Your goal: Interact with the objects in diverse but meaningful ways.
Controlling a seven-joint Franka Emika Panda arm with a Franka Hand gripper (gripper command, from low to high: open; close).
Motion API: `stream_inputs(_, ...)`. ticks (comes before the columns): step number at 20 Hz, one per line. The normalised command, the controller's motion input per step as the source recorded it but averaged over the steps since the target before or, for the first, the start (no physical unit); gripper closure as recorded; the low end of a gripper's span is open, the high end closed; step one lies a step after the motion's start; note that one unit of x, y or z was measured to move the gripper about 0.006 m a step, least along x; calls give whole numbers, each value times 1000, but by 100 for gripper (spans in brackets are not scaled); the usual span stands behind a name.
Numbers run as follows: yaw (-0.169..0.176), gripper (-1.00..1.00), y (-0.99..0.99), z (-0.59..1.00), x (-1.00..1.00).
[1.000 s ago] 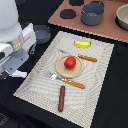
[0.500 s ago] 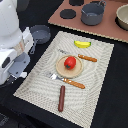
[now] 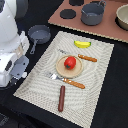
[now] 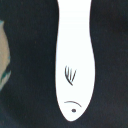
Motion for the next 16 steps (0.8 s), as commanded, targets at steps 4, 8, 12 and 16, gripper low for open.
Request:
stream_inputs(4, 66, -100, 0, -309, -388)
stream_inputs(8, 57, -100, 0, -157, -276)
stream_inputs(12, 43, 100, 0, 0, -30)
stream_inputs(16, 39, 100, -14, -14, -81)
